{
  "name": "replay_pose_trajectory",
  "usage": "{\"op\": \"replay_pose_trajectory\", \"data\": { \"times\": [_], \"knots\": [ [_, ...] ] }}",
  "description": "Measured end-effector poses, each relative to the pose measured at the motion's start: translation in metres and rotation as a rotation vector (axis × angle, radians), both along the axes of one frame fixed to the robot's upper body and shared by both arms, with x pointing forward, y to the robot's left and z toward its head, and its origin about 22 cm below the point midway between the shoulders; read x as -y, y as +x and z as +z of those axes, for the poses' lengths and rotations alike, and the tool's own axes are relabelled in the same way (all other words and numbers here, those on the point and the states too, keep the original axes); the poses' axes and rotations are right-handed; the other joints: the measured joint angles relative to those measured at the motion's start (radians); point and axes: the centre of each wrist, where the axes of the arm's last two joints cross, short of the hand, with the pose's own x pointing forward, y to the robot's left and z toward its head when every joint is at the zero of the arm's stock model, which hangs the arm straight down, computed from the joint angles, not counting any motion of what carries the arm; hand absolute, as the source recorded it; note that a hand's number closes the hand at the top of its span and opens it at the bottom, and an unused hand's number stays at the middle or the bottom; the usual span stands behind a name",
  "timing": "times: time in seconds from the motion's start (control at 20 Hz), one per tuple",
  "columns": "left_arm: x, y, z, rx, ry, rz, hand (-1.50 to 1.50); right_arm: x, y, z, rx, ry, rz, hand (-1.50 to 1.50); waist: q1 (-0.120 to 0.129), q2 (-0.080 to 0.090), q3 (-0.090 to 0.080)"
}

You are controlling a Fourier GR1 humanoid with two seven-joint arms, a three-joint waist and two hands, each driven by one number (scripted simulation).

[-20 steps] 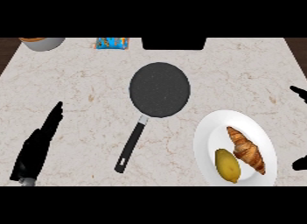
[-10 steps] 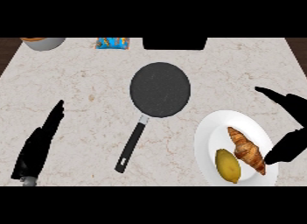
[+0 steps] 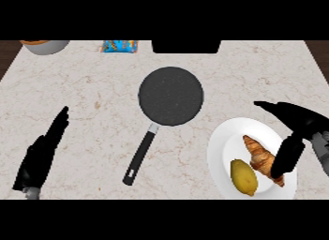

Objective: Pick the croissant from the plate and place it in the pan

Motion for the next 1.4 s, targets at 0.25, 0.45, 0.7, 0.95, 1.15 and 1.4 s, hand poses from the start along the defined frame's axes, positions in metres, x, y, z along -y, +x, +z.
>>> {"op": "replay_pose_trajectory", "data": {
  "times": [0.25, 0.45, 0.7, 0.95, 1.15, 1.4],
  "knots": [
    [0.0, -0.009, -0.003, 0.0, 0.009, 0.001, 0.0, -0.014, 0.002, -0.01, -0.042, -0.028, 0.02, -1.5, -0.001, -0.001, 0.0],
    [-0.001, -0.006, 0.0, 0.001, 0.007, 0.0, 0.0, -0.018, 0.002, -0.021, -0.07, -0.032, 0.028, -1.5, -0.004, -0.001, 0.0],
    [-0.002, -0.005, 0.0, 0.002, 0.006, 0.004, 0.0, -0.026, 0.004, -0.034, -0.102, -0.084, 0.031, -1.5, -0.004, -0.001, 0.0],
    [-0.002, -0.004, -0.009, 0.006, 0.009, 0.008, 0.0, -0.032, 0.003, -0.048, -0.125, -0.123, 0.028, -1.5, -0.006, -0.001, 0.0],
    [-0.007, -0.004, -0.008, 0.0, 0.006, 0.007, 0.0, -0.03, 0.004, -0.053, -0.143, -0.139, 0.016, -1.5, -0.006, -0.001, 0.0],
    [-0.007, -0.007, -0.006, 0.001, 0.006, 0.01, 0.0, -0.024, 0.0, -0.067, -0.176, -0.172, 0.012, -1.5, -0.007, -0.001, 0.0]
  ]
}}
